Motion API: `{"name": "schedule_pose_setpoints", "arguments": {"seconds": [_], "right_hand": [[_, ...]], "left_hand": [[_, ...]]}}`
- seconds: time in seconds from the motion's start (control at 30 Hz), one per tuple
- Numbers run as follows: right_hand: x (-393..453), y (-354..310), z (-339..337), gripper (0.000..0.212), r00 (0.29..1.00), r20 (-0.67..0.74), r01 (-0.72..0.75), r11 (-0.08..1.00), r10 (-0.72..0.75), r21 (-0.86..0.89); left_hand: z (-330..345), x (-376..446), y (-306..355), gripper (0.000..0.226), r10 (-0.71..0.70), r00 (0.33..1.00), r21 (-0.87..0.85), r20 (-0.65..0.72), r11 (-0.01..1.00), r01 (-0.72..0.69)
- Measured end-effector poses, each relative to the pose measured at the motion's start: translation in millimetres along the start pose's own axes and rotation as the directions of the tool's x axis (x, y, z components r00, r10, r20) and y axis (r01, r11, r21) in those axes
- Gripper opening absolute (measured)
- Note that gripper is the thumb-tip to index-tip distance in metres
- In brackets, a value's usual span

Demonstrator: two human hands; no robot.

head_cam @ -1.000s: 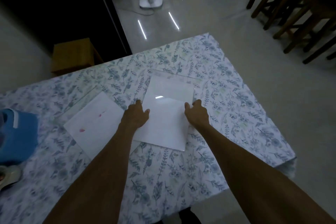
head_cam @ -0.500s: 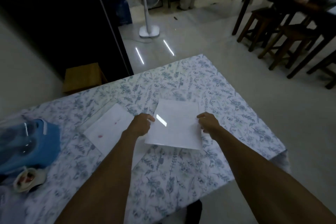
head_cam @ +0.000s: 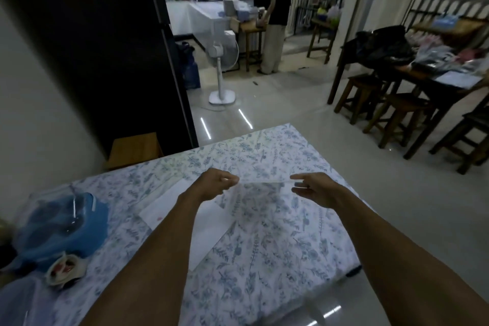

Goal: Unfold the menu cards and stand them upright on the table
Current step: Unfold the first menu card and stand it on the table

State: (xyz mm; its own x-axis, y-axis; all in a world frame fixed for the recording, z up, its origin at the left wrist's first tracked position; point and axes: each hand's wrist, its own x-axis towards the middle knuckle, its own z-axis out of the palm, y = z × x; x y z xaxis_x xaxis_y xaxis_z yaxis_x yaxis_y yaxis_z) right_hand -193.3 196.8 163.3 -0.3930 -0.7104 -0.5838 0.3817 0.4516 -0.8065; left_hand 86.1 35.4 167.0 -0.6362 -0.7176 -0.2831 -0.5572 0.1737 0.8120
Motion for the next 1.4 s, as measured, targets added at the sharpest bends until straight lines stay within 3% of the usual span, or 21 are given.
{"name": "schedule_pose_setpoints", "arguments": {"seconds": [0.23,0.4,0.6,0.73,0.83,1.1,1.23,1.4], "right_hand": [[3.4,-21.2,2.8,0.013,0.963,-0.004,0.265,0.943,-0.271,-0.202],[28.9,-53.3,0.2,0.028,0.946,0.028,0.305,0.860,-0.322,-0.410],[85.0,-97.8,4.7,0.032,0.898,0.080,0.411,0.758,-0.433,-0.506],[130.6,-110.1,0.2,0.029,0.835,0.167,0.495,0.582,-0.524,-0.645],[159.5,-111.3,0.3,0.027,0.795,0.194,0.536,0.517,-0.574,-0.667],[203.7,-100.3,1.8,0.027,0.834,0.246,0.479,0.428,-0.494,-0.767],[221.9,-71.7,5.8,0.029,0.858,0.139,0.390,0.452,-0.494,-0.802],[232.0,-70.7,6.8,0.035,0.861,0.137,0.372,0.424,-0.490,-0.826]], "left_hand": [[-7.3,13.4,32.4,0.020,0.110,0.977,0.088,-0.183,0.992,-0.095],[-13.8,43.7,43.6,0.014,0.106,0.948,0.120,-0.299,0.990,-0.072],[-26.5,96.6,55.5,0.024,0.096,0.907,0.154,-0.411,0.987,-0.035],[-23.8,136.9,55.1,0.021,0.076,0.880,0.127,-0.469,0.992,-0.018],[-22.9,158.2,51.4,0.020,0.070,0.868,0.123,-0.491,0.992,-0.011],[-26.1,191.2,46.5,0.019,0.049,0.852,0.153,-0.521,0.987,0.037],[-16.6,208.3,27.0,0.027,0.050,0.832,0.215,-0.553,0.973,0.084],[-3.2,213.9,13.8,0.032,0.041,0.830,0.210,-0.557,0.973,0.093]]}}
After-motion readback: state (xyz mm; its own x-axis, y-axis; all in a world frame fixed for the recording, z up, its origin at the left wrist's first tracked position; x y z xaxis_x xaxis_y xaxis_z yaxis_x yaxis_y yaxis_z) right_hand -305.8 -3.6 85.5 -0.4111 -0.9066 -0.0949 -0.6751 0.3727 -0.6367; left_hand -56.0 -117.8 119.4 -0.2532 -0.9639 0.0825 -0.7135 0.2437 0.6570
